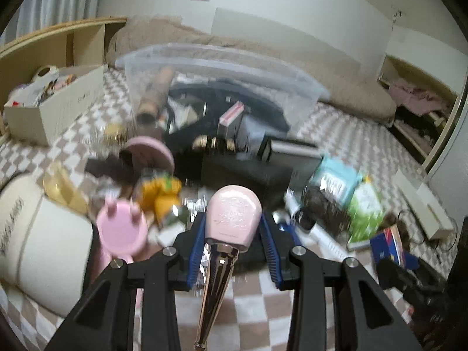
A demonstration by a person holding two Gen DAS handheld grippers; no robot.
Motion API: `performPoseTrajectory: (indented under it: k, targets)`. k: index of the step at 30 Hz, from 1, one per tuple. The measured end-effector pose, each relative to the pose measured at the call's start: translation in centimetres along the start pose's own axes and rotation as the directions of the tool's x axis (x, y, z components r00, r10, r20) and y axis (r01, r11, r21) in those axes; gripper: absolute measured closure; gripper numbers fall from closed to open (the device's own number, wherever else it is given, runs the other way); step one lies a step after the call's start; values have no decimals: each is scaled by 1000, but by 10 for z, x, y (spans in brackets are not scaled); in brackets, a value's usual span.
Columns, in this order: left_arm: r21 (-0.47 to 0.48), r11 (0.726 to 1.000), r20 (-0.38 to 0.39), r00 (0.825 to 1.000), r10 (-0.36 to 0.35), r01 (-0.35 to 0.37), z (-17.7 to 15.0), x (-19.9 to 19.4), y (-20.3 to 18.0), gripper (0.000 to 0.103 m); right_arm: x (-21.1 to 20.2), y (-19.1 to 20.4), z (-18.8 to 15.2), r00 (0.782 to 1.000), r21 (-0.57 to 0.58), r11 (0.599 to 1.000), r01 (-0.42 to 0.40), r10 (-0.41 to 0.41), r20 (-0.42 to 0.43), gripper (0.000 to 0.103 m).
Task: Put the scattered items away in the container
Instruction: 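Carry the brush and the box over the clear container with both tools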
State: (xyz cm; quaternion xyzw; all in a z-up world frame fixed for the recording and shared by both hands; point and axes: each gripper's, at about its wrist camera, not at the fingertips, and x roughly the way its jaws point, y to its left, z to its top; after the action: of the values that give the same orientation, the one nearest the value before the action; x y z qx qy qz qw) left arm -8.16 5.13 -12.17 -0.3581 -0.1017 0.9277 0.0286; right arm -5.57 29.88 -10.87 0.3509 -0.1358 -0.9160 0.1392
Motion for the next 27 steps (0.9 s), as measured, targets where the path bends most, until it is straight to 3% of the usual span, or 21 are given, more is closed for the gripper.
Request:
performPoseTrajectory:
  k: [7,12,18,27]
  targets:
    - [2,1000,72,997,-25,25,59,-7,3,66,-13,11,37,997,-52,998,-33,37,70,12]
    - [15,999,98,995,-31,30,98,-5,12,66,-13,6,66,988,1,995,-104,104,117,12]
    - [53,998,164,986,-22,13,142,-5,23,66,-13,14,98,983,-14,994,-112,113,143,12]
    - [96,992,133,987,-93,80,191,16,32,66,1,29,153,957,33,968,-248,239,163,12]
